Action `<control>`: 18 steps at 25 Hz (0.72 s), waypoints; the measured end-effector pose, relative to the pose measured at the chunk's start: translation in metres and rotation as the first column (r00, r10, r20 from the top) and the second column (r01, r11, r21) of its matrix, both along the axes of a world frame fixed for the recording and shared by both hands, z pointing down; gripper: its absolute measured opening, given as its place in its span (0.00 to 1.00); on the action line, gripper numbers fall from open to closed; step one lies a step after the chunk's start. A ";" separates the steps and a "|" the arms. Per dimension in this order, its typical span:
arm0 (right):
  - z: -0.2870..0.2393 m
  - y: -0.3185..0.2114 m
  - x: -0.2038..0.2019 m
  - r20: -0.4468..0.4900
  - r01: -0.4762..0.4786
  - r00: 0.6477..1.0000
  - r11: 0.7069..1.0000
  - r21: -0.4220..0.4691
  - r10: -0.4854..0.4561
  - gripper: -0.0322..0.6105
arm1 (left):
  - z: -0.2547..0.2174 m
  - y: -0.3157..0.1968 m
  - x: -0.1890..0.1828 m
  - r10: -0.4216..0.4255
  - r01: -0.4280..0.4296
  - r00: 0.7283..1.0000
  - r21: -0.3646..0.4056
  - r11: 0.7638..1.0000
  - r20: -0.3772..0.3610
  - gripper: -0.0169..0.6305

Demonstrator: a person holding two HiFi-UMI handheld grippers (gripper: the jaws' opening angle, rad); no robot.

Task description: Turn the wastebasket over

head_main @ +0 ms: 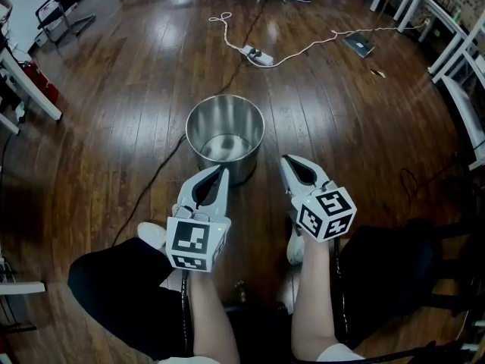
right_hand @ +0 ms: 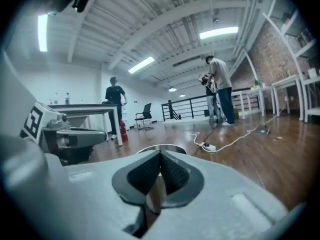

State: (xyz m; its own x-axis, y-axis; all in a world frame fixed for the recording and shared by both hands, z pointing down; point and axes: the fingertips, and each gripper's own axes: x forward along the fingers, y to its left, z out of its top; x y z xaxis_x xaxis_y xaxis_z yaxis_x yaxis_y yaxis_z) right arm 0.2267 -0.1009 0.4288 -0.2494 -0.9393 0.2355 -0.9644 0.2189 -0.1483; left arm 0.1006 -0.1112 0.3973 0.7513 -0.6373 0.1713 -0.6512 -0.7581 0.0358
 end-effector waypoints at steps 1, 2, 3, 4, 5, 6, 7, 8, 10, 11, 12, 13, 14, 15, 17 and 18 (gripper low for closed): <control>-0.011 0.016 -0.008 -0.019 0.022 1.000 0.999 0.028 -0.021 0.04 | -0.007 0.014 -0.002 -0.005 0.006 1.000 0.015 1.000 -0.020 0.05; -0.023 0.032 -0.016 -0.036 0.041 0.999 0.998 0.056 -0.039 0.04 | -0.013 0.029 -0.003 -0.007 0.008 0.999 0.033 0.999 -0.034 0.05; -0.035 0.048 -0.022 -0.051 0.059 0.997 0.995 0.083 -0.055 0.04 | -0.019 0.043 -0.003 -0.004 0.006 0.999 0.048 0.999 -0.040 0.05; -0.045 0.064 -0.027 -0.062 0.074 0.996 0.992 0.105 -0.067 0.04 | -0.023 0.058 -0.003 0.000 0.002 0.999 0.060 0.998 -0.038 0.05; -0.054 0.082 -0.033 -0.066 0.083 0.995 0.989 0.121 -0.075 0.04 | -0.026 0.074 -0.003 0.006 -0.004 1.000 0.066 0.998 -0.029 0.05; -0.061 0.099 -0.038 -0.064 0.087 0.995 0.987 0.134 -0.079 0.04 | -0.027 0.090 -0.005 0.010 -0.009 1.000 0.068 0.998 -0.018 0.05; -0.067 0.118 -0.045 -0.059 0.089 0.995 0.985 0.145 -0.082 0.04 | -0.030 0.107 -0.008 0.014 -0.013 1.000 0.070 0.997 -0.012 0.05; -0.073 0.136 -0.051 -0.058 0.092 0.995 0.984 0.155 -0.084 0.04 | -0.033 0.123 -0.012 0.017 -0.016 1.000 0.072 0.997 -0.014 0.05; -0.085 0.171 -0.067 -0.070 0.098 0.994 0.979 0.177 -0.087 0.04 | -0.042 0.154 -0.019 0.030 -0.029 0.999 0.082 0.996 -0.023 0.05; -0.090 0.189 -0.075 -0.076 0.098 0.993 0.978 0.187 -0.085 0.04 | -0.046 0.170 -0.023 0.039 -0.037 0.999 0.091 0.995 -0.023 0.05; -0.094 0.206 -0.083 -0.078 0.095 0.994 0.976 0.197 -0.081 0.04 | -0.050 0.185 -0.029 0.046 -0.043 0.999 0.102 0.994 -0.021 0.05; -0.097 0.223 -0.092 -0.077 0.091 0.994 0.975 0.204 -0.077 0.04 | -0.054 0.201 -0.036 0.050 -0.047 0.999 0.112 0.993 -0.021 0.05; -0.098 0.239 -0.101 -0.075 0.085 0.995 0.974 0.209 -0.070 0.04 | -0.056 0.217 -0.045 0.051 -0.048 0.998 0.117 0.992 -0.022 0.05; -0.099 0.254 -0.110 -0.073 0.076 0.995 0.975 0.209 -0.062 0.04 | -0.058 0.232 -0.055 0.049 -0.046 0.999 0.118 0.992 -0.023 0.05; -0.099 0.280 -0.126 -0.068 0.059 0.997 0.977 0.204 -0.046 0.04 | -0.060 0.259 -0.074 0.046 -0.042 0.999 0.115 0.992 -0.028 0.05; -0.101 0.291 -0.134 -0.071 0.053 0.997 0.978 0.203 -0.040 0.04 | -0.062 0.270 -0.082 0.048 -0.044 0.998 0.113 0.993 -0.032 0.05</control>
State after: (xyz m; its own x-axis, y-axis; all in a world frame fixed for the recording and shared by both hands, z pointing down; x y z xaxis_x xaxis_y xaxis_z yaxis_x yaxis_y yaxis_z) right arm 0.0929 0.1900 0.3273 -0.2843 -0.9570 0.0575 -0.9586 0.2829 -0.0317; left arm 0.0181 0.1588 0.3351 0.7848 -0.6154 0.0736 -0.6151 -0.7879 -0.0294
